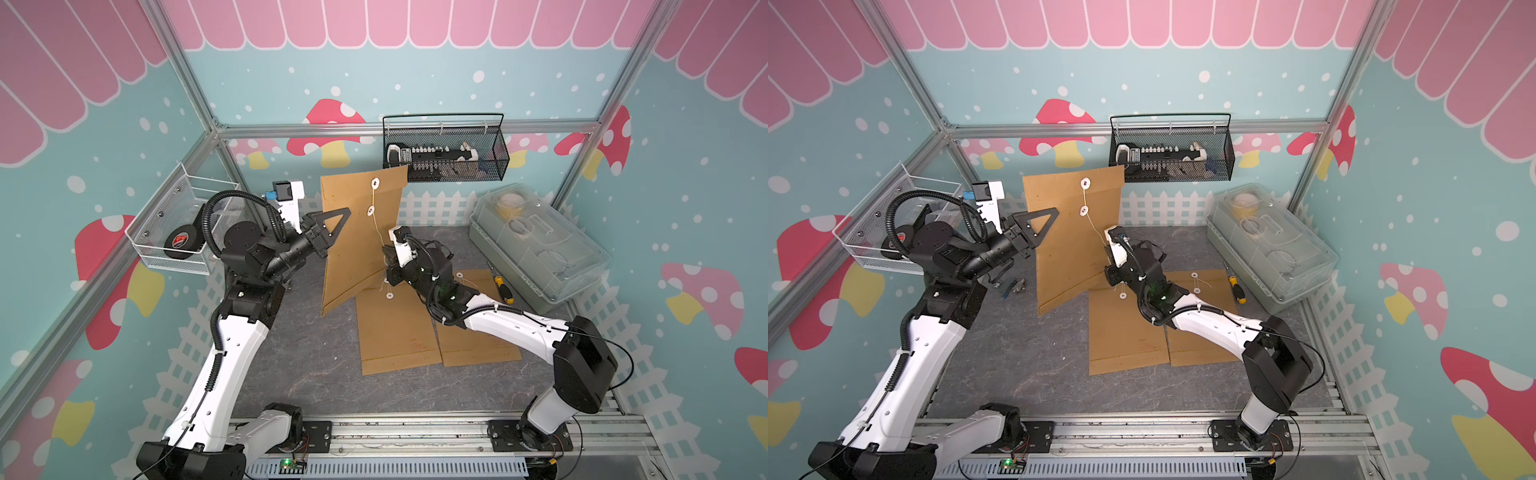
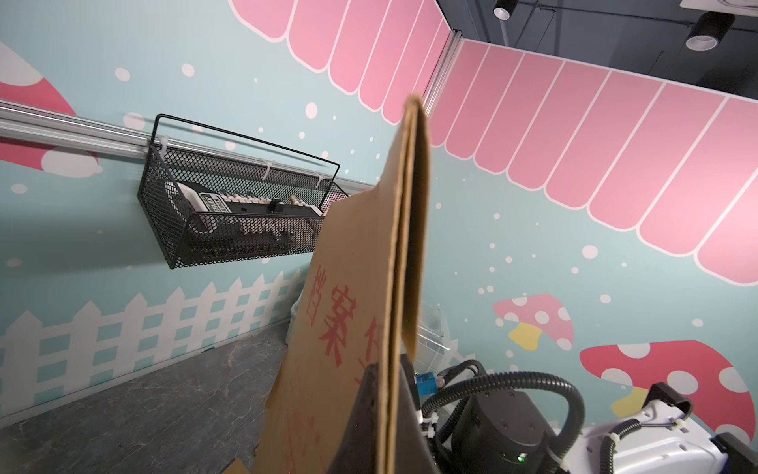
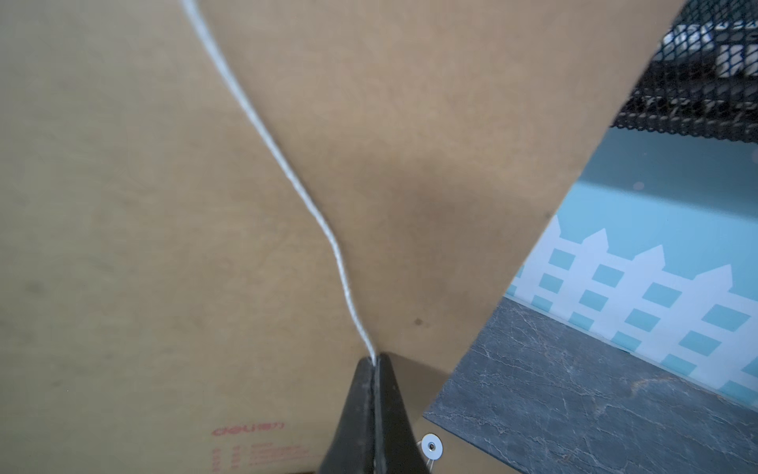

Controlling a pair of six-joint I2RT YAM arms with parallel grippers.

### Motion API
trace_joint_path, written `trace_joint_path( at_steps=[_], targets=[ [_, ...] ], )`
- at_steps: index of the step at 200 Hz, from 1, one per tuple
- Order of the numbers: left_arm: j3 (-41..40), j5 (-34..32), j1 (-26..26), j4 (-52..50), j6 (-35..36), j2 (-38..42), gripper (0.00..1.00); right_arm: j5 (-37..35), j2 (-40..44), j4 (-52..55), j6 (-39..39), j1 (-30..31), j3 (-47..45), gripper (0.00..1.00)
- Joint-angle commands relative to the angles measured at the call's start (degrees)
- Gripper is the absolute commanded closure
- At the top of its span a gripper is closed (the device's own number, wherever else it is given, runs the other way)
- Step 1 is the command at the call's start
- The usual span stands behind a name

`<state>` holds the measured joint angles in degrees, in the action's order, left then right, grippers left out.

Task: Close the mouth of the file bag
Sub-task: Close the file bag.

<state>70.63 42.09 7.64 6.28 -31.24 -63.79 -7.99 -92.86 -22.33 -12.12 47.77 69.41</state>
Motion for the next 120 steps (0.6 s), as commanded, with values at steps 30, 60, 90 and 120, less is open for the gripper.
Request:
trace_joint_path(
  at_steps=[30,60,90,120],
  targets=[
    [-3.11,-4.99,0.00,2.33,0.11,-0.41,1.00,-0.54,7.52,-0.57,-0.20,6.41,-3.24,1.00],
    [-5.05,-4.36,0.01,4.34,-2.08,-1.42,1.00,-0.36,7.39,1.77,-0.03,9.01,-1.96,1.00],
    [-6.44,-3.40,0.04,5.67,-3.82,-1.58,1.00,1.22,5.19,2.71,0.63,11.05,0.52,1.00],
    [-6.65,-2.37,0.10,4.60,-3.48,-1.66,1.00,2.90,2.78,3.76,1.89,13.15,2.63,1.00]
  ],
)
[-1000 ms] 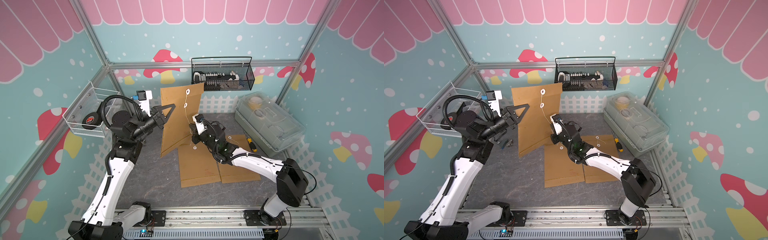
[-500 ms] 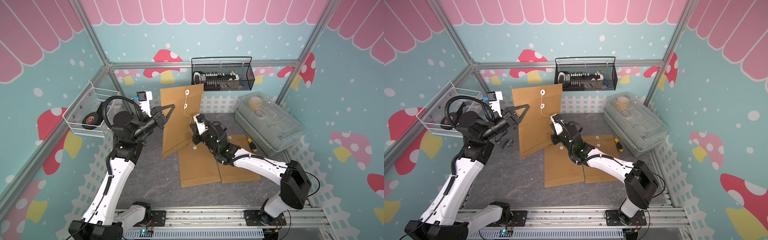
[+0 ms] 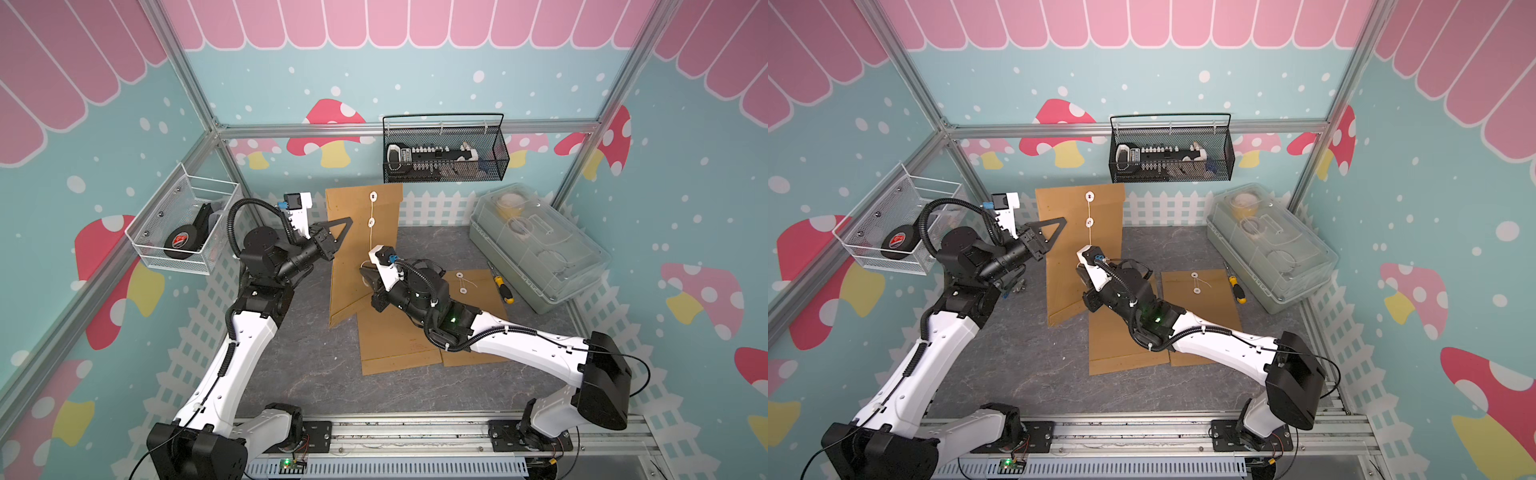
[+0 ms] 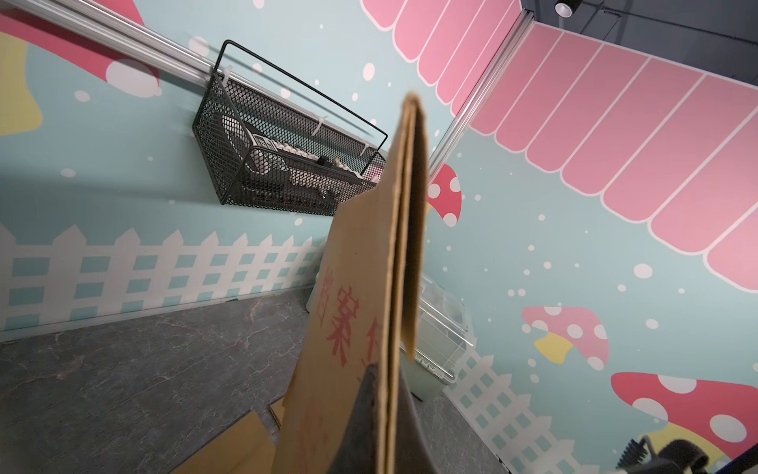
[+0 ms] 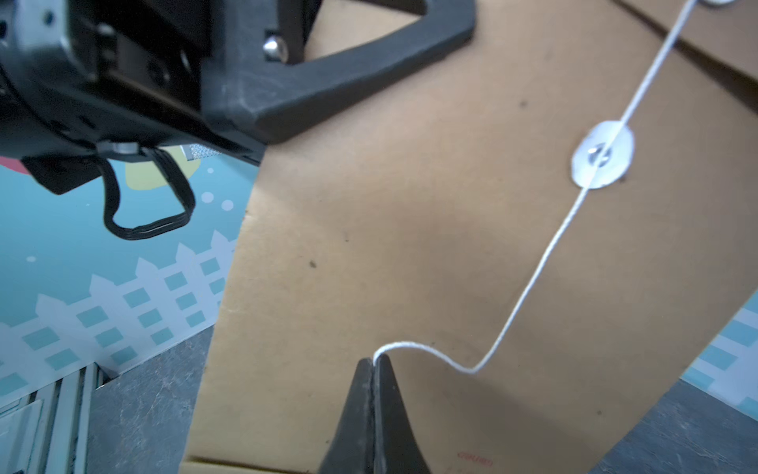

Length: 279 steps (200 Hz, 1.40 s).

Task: Close the mouth of the file bag
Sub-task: Close the file bag.

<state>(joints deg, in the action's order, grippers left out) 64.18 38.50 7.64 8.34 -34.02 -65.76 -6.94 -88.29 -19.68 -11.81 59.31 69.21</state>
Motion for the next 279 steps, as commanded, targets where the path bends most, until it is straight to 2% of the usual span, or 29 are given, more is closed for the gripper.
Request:
trace_joint_path(
  at_steps=[1,75,163,215,279],
  targets=[
    [-0.20,1.26,0.05,2.42,-0.70,0.29,1.00,1.89,-1.88,1.12,1.60,1.65,2.89,1.00],
    [0.11,2.98,0.10,1.39,0.03,0.55,1.00,3.90,-3.38,3.17,2.38,2.12,4.17,1.00],
    [-0.02,4.14,0.18,1.15,0.27,0.63,1.00,2.70,-3.45,4.56,6.93,5.45,5.67,1.00],
    [0.24,5.70,0.27,2.56,-2.18,1.76,1.00,2.75,-5.08,4.71,4.89,2.82,4.38,1.00],
    [1.29,6.72,0.70,3.22,-3.50,2.25,1.00,2.13,-7.53,4.93,8.32,1.57,3.74,1.00]
  ],
)
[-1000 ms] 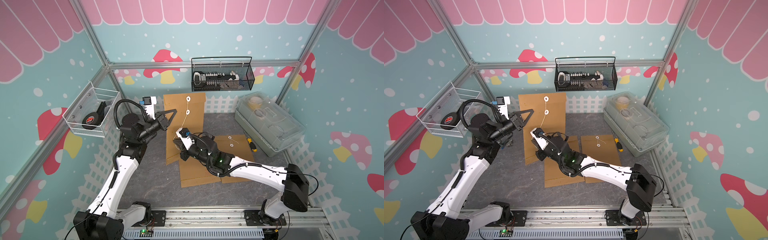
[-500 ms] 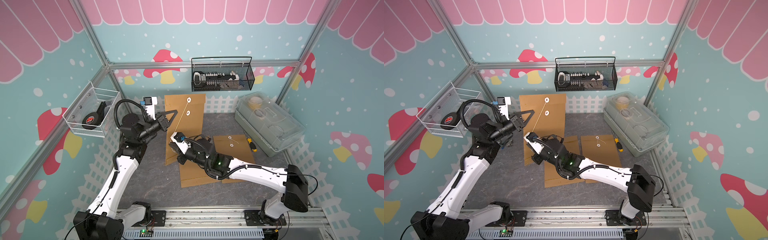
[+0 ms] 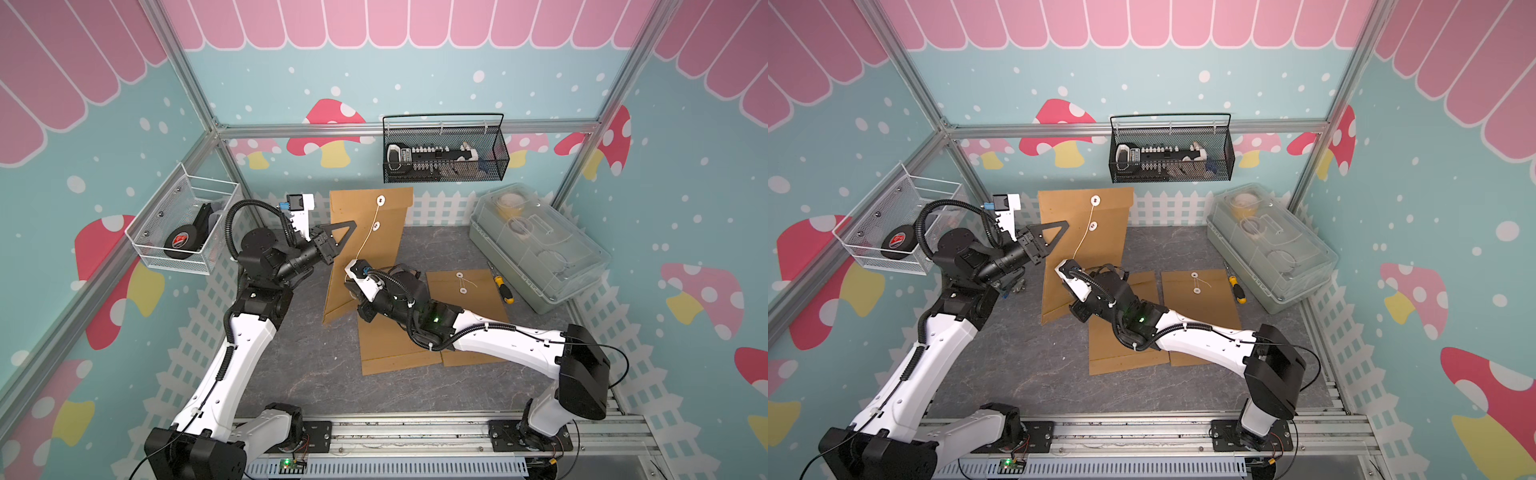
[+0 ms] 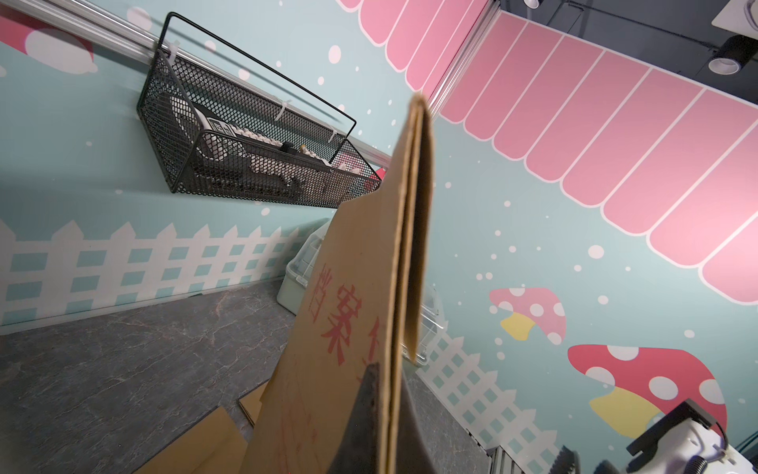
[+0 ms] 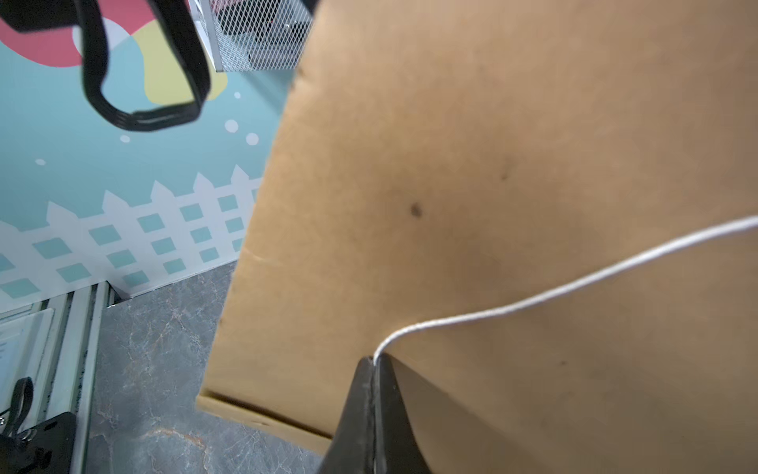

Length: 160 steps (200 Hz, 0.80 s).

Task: Close the mouth of the file bag
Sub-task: Close the file bag.

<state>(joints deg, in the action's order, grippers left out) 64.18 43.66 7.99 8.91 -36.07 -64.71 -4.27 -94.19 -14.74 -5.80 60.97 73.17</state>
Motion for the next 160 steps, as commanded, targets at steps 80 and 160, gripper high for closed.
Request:
trace_joint_path(
  at_steps=[80,160],
  targets=[
    [1.73,2.11,0.54,3.04,-2.40,1.34,1.00,-1.68,-2.88,-1.08,3.01,-2.98,-0.57,1.00],
    [1.64,2.91,0.54,4.98,-4.93,1.69,1.00,-3.20,-3.36,-5.86,3.36,-9.20,-3.71,1.00]
  ],
)
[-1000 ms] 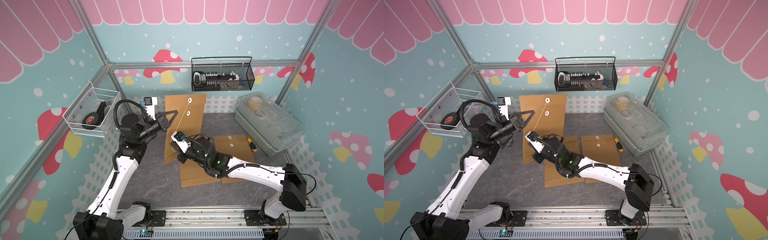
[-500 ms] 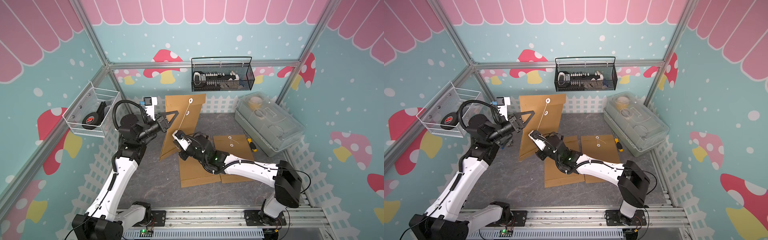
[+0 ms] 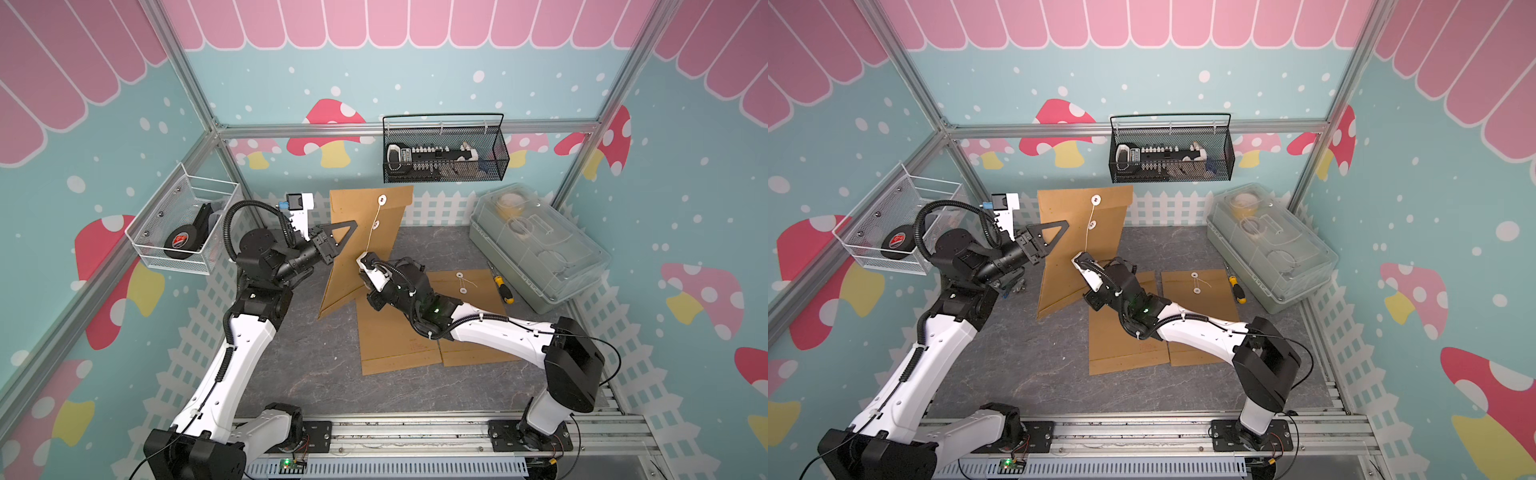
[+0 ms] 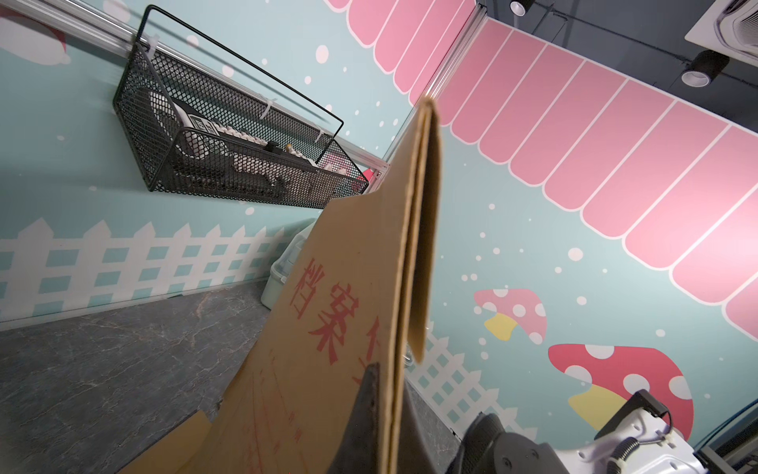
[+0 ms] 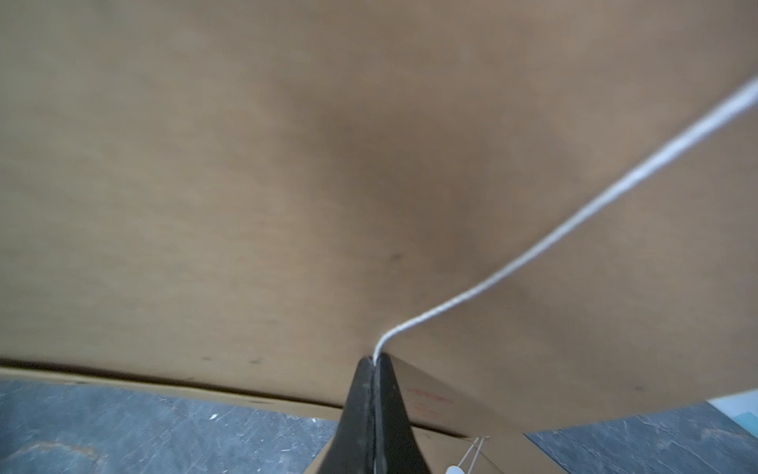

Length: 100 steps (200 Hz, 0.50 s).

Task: Close the mouth of the file bag
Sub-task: Close the file bag.

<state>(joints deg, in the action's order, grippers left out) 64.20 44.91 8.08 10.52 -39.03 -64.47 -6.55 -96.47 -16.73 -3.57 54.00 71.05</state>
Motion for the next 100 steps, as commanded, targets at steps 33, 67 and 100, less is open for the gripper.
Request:
trace_joint_path(
  at_steps=[33,67,100],
  targets=[
    [1.97,1.92,0.44,3.27,-2.32,1.79,1.00,-0.91,-1.27,-5.02,0.94,-4.97,-1.96,1.00],
    [2.07,2.20,0.39,3.49,-2.78,1.79,1.00,-1.45,-1.13,-5.10,1.20,-6.51,-1.87,1.00],
    [1.72,2.62,0.39,4.84,-4.30,1.80,1.00,-2.67,-0.90,-5.24,1.44,-8.18,-2.12,1.00]
  ],
)
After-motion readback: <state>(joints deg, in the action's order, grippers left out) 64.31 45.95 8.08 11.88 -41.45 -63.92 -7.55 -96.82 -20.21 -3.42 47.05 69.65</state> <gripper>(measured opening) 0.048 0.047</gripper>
